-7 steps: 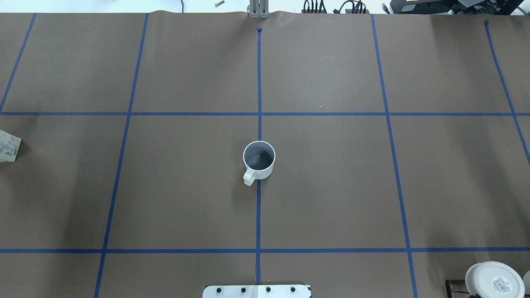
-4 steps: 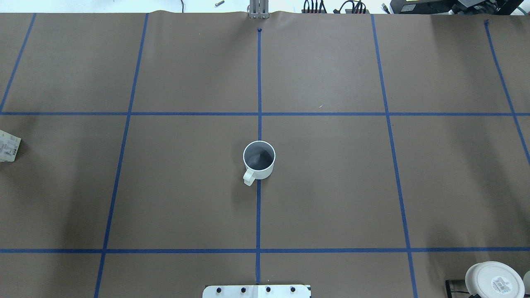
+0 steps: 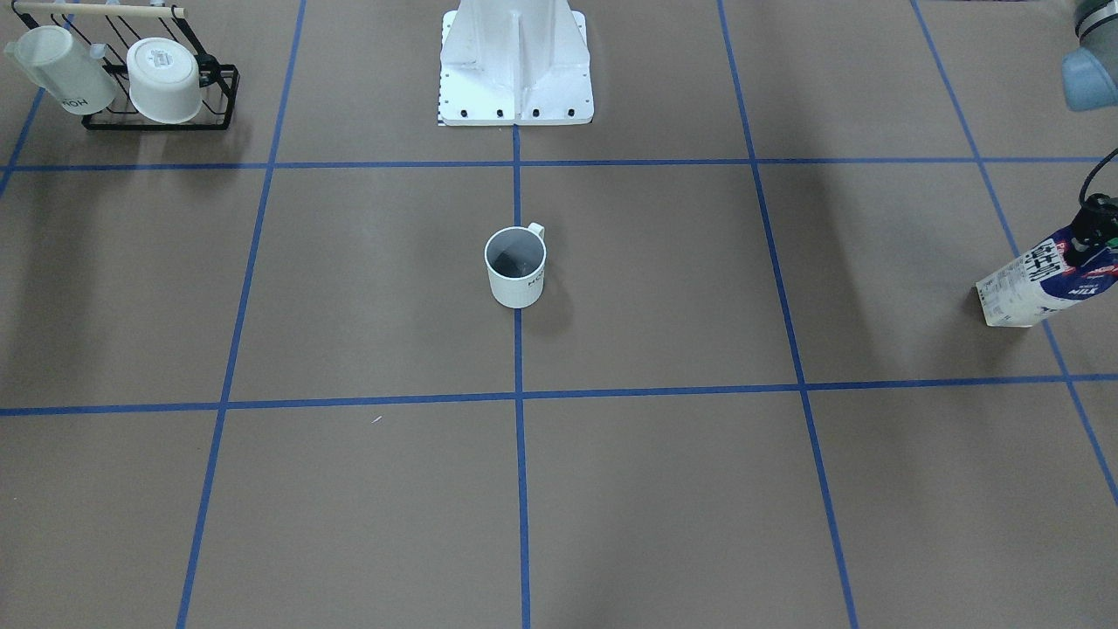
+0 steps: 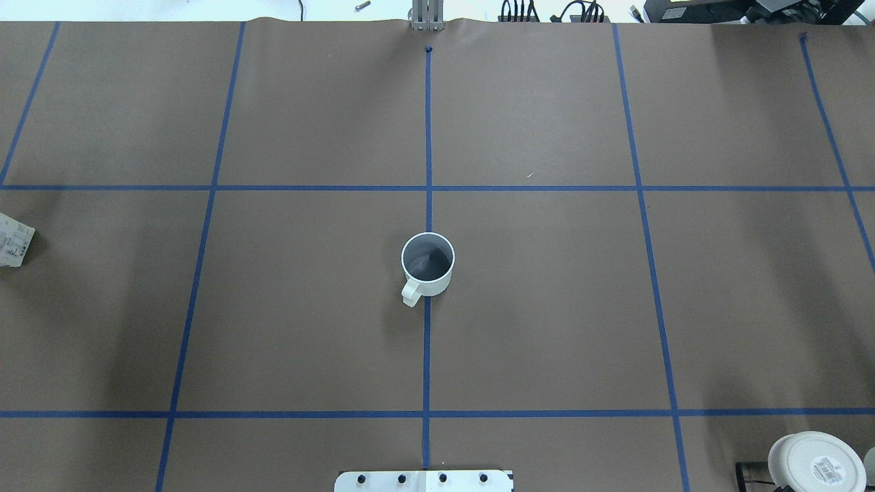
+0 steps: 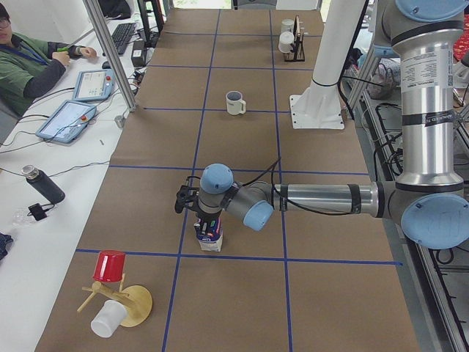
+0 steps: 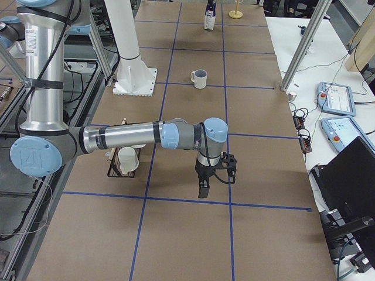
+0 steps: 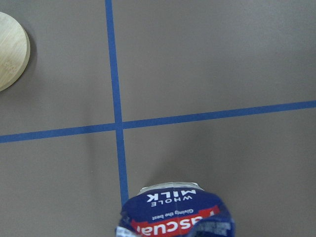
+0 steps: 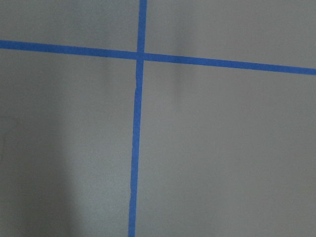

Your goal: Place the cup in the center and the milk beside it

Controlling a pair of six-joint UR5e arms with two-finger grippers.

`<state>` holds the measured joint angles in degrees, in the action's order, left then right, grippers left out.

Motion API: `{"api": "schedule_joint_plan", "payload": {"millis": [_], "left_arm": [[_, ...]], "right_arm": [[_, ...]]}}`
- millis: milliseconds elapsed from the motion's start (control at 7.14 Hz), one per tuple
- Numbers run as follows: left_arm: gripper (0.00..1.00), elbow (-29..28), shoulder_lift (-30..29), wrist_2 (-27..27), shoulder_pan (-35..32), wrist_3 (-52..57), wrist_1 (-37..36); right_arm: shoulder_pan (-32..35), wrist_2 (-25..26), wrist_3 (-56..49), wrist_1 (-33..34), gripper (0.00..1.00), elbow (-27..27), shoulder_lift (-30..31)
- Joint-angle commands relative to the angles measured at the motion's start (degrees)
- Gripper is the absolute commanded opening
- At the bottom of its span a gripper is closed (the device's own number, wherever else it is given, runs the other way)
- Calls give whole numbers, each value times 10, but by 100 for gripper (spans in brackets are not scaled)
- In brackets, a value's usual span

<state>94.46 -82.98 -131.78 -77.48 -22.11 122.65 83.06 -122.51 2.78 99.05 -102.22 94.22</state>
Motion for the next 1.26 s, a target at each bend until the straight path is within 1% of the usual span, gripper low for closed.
{"api": "schedule_joint_plan", "payload": {"millis": [0, 140, 280, 420, 560, 700, 840, 980, 1120], "left_arm": [[0, 67, -2, -7, -2, 0, -76], [0, 132, -19, -7, -2, -2, -167], [0, 167, -51, -4, 0, -33, -227], [0, 169, -92, -3, 26, -108, -230], [0, 168, -135, 3, 75, -175, -232], [0, 168, -182, 32, 131, -262, -232], [0, 167, -224, 75, 197, -341, -233], [0, 168, -274, 99, 248, -408, -272], [0, 172, -341, 139, 295, -446, -353]], "right_arm": [[0, 0, 2, 0, 100, 0, 0], [0, 0, 2, 1, 100, 1, 0], [0, 0, 2, 1, 100, 1, 0], [0, 0, 3, 1, 100, 1, 0], [0, 0, 3, 1, 100, 1, 0], [0, 0, 3, 1, 100, 1, 0], [0, 0, 4, 0, 100, 1, 0], [0, 0, 4, 1, 100, 1, 0], [0, -1, 4, 1, 100, 0, 0]]}}
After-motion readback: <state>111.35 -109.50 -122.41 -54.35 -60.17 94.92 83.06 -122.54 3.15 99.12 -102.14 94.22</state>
